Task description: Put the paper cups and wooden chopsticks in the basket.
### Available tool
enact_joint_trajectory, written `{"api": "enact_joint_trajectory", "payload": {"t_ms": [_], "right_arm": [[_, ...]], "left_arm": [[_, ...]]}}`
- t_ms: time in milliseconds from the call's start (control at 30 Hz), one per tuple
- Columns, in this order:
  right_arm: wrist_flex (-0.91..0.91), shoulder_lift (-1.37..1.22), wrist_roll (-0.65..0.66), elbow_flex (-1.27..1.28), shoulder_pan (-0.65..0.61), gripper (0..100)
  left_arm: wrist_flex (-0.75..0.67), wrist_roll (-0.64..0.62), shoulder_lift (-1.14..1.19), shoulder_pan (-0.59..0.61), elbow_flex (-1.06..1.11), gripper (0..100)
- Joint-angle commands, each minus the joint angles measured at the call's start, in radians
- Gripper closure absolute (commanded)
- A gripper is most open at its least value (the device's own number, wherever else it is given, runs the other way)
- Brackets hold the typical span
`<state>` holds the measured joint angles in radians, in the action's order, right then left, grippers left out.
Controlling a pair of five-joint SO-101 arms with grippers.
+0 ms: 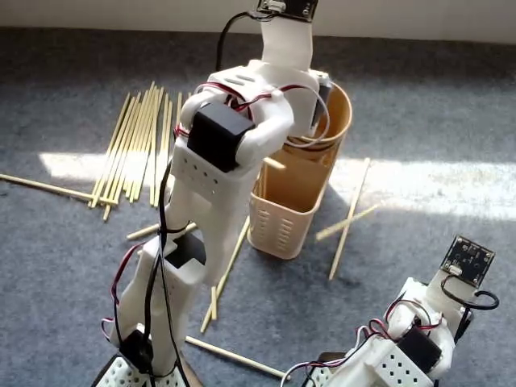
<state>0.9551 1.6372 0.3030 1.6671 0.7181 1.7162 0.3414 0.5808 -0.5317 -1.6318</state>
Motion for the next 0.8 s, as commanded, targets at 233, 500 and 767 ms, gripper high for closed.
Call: {"api": "enact_joint_trajectory", "payload": {"t_ms": [233, 500, 767], "right_arm": [[0.004, -0.007, -0.008, 0.13, -0.007, 74.3], [0.004, -0.007, -0.008, 0.13, -0.008, 74.3], [0.004, -0.007, -0.008, 0.13, -0.008, 74.3]], "left_arm": [[0.003, -0.012, -0.01, 0.101, -0.028, 91], [0.046, -0.015, -0.012, 0.533, 0.077, 90], [0.046, 0.031, -0.019, 0.8, 0.529, 90]]}}
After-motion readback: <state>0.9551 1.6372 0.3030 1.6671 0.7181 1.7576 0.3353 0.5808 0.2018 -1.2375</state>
